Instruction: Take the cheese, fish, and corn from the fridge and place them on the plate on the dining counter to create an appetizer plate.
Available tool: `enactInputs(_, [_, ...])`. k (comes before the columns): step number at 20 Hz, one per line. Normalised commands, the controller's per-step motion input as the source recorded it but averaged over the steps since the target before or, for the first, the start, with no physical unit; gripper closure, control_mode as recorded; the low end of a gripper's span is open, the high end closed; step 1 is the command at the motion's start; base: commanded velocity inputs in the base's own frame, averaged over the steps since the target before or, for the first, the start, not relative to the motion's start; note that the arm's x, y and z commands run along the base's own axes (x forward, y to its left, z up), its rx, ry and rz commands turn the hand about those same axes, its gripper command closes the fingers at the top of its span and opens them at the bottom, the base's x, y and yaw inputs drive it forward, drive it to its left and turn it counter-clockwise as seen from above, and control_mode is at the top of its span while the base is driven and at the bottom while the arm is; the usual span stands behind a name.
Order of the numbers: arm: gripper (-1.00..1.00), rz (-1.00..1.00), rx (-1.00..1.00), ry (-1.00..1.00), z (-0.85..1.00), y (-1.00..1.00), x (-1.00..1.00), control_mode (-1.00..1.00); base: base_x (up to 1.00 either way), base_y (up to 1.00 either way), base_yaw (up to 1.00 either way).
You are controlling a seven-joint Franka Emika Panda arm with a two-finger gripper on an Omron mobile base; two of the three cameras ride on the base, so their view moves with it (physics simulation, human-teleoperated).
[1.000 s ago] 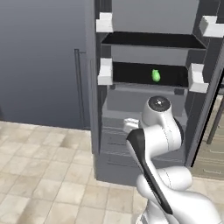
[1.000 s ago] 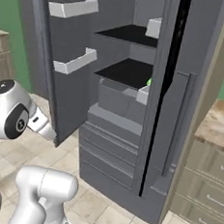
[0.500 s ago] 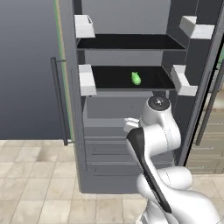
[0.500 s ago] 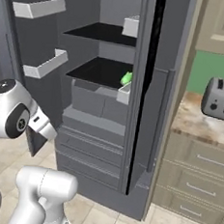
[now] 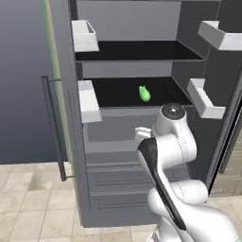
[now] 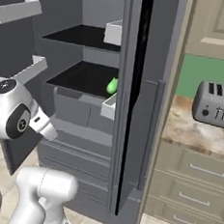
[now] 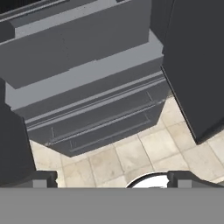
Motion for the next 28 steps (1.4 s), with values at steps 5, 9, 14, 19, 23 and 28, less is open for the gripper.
enactInputs(5, [-1.0, 0.0, 0.0, 0.0, 0.0, 0.0, 0.0, 1.0, 1.0, 0.02, -0.12])
enactInputs(9, [-1.0, 0.0, 0.0, 0.0, 0.0, 0.0, 0.0, 1.0, 0.96, 0.0, -0.12])
enactInputs(14, [-1.0, 0.0, 0.0, 0.0, 0.0, 0.0, 0.0, 1.0, 0.49, 0.08, -0.06])
enactInputs(19, [-1.0, 0.0, 0.0, 0.0, 0.0, 0.0, 0.0, 1.0, 0.12, 0.03, -0.02])
enactInputs(23, [-1.0, -0.01, 0.0, 0.03, -0.18, 0.02, 0.12, -1.0, 0.0, 0.0, 0.0])
enactInputs(28, [-1.0, 0.0, 0.0, -0.02, 0.01, 0.0, 0.24, -1.0, 0.0, 0.0, 0.0])
